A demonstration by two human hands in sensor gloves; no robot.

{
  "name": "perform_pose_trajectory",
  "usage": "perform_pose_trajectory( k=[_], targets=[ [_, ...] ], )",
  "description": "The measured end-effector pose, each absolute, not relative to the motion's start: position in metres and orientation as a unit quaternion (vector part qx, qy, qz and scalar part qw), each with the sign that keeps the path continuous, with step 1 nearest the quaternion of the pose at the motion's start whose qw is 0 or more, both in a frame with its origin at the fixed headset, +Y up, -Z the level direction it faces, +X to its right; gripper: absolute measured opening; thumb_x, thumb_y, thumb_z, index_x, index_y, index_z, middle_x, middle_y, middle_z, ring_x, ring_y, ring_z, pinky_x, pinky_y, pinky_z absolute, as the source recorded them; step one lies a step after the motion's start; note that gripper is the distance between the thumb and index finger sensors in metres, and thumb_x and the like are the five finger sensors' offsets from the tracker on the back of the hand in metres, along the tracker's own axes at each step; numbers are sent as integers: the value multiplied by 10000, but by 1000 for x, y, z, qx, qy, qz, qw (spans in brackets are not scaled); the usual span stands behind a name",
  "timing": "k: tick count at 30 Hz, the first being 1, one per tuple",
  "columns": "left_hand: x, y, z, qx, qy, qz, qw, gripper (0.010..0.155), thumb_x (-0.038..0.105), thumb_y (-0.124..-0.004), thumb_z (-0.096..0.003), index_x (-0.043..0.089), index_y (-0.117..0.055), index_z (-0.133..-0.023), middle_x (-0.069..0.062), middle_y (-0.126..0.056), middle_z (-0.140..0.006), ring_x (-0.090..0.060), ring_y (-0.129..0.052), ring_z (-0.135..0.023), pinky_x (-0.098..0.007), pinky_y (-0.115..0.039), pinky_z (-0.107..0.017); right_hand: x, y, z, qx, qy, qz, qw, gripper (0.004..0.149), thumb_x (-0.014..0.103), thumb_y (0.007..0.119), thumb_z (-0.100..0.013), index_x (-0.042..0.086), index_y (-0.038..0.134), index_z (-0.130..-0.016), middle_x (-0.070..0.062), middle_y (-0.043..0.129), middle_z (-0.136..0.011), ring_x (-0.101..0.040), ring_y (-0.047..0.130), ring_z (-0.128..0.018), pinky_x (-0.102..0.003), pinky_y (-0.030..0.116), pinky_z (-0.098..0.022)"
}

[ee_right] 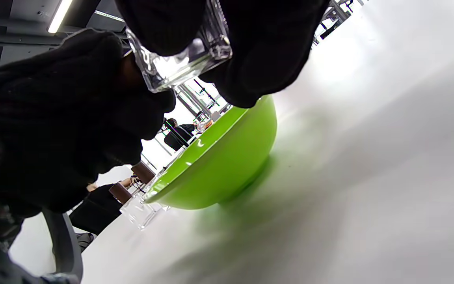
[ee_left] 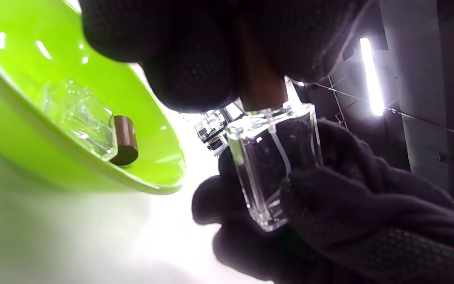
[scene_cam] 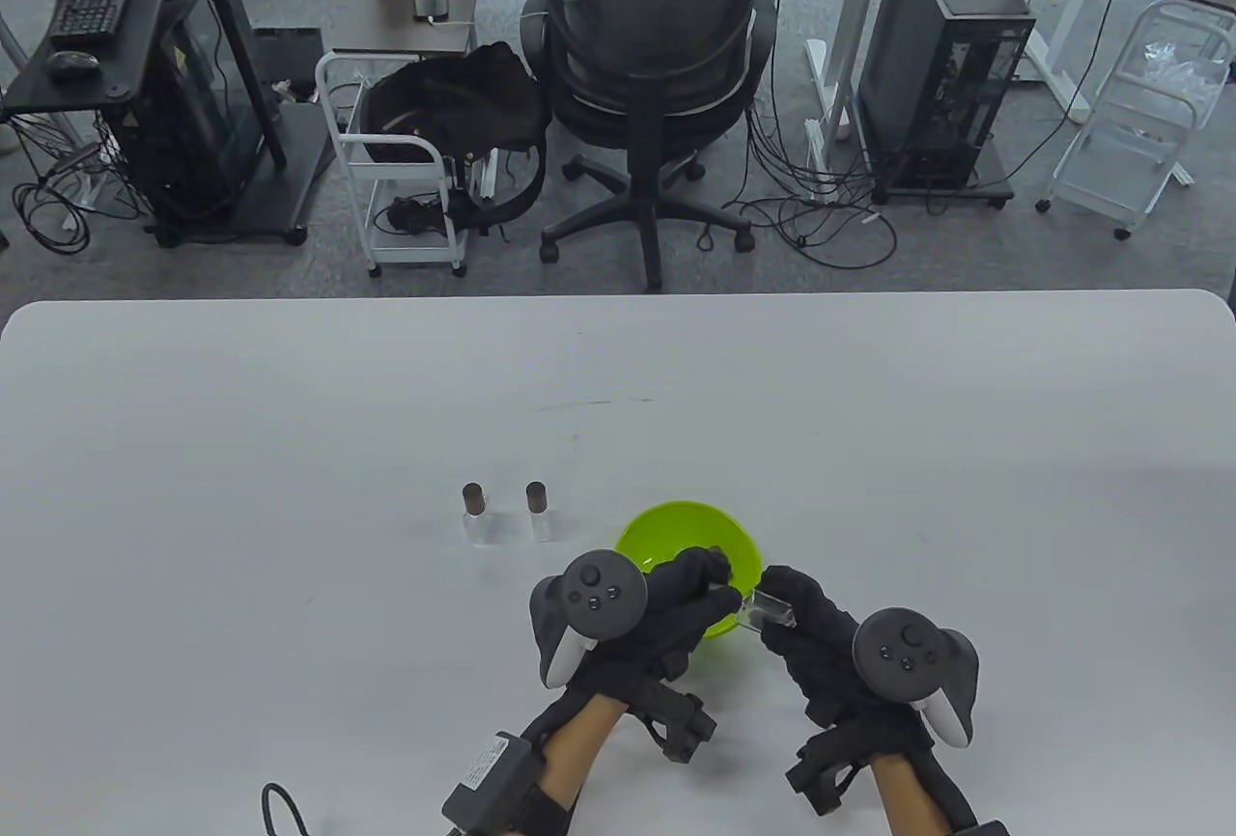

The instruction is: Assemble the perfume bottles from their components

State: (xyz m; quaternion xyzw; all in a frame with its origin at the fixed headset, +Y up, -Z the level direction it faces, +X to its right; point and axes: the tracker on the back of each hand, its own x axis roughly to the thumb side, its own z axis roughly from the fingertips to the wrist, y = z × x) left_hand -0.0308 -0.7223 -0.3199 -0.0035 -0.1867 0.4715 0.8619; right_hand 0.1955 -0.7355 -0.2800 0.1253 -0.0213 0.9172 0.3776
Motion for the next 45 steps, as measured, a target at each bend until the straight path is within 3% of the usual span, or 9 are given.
perform_pose_trajectory(
  k=[8,15,18,21,25,30,34,40,45],
  targets=[
    [-26,-720,-313,47,-193,444,874,484,423,-778,-491,147,-801,-888,-114,-977,-742,-156,-1043,-479,-239,-887,-416,196,-736,-279,114,-30,909,399,589,251,721,-513,111,544,-1057,-128,791,-1005,-287,987,-854,-407,893,-638],
    [-23,-722,-312,49,-212,435,874,484,427,-774,-493,148,-799,-888,-118,-976,-739,-162,-1038,-478,-239,-879,-418,193,-735,-279,124,-19,910,395,587,262,729,-521,95,555,-1056,-142,799,-996,-309,992,-843,-430,893,-626],
    [-21,-718,-311,41,-236,418,876,478,432,-768,-507,164,-785,-903,-115,-957,-773,-178,-1025,-516,-254,-862,-448,191,-730,-278,144,-4,917,372,577,287,726,-552,76,559,-1062,-167,789,-999,-350,971,-843,-480,860,-625],
    [-17,-709,-310,37,-258,385,885,495,453,-765,-518,182,-757,-933,-98,-930,-830,-197,-1008,-581,-278,-844,-494,192,-721,-274,141,-51,940,308,560,334,716,-565,138,566,-1067,-137,771,-1025,-352,923,-889,-523,802,-652],
    [-18,-694,-310,18,-269,339,901,634,491,-752,-525,156,-637,-1051,-141,-814,-986,-287,-931,-763,-369,-780,-613,197,-719,-272,128,-74,938,313,545,350,725,-562,198,583,-1066,-139,724,-1063,-376,851,-934,-563,736,-682],
    [-41,-678,-307,26,-234,192,953,753,527,-739,-522,155,-499,-1132,-199,-651,-1115,-388,-791,-935,-480,-679,-724,205,-722,-275,107,-80,941,312,532,360,737,-558,232,607,-1059,-191,623,-1092,-437,739,-961,-635,645,-706],
    [-75,-691,-302,55,-186,104,975,780,534,-742,-516,162,-469,-1144,-205,-598,-1147,-416,-734,-985,-526,-629,-757,210,-724,-277,98,-77,944,307,522,352,748,-560,240,610,-1051,-163,635,-1058,-425,721,-942,-672,602,-705],
    [-122,-724,-298,94,-144,80,982,766,531,-751,-507,180,-483,-1132,-179,-612,-1139,-402,-736,-981,-529,-615,-764,213,-726,-280,89,-74,966,232,548,412,732,-602,176,535,-1056,-115,747,-1031,-362,846,-912,-643,653,-703],
    [-140,-729,-299,74,-112,72,988,794,550,-744,-502,182,-452,-1143,-184,-592,-1148,-406,-716,-995,-539,-597,-774,217,-725,-294,54,-56,978,192,541,444,753,-588,246,562,-1054,-67,741,-1057,-330,830,-953,-591,670,-731]
  ],
)
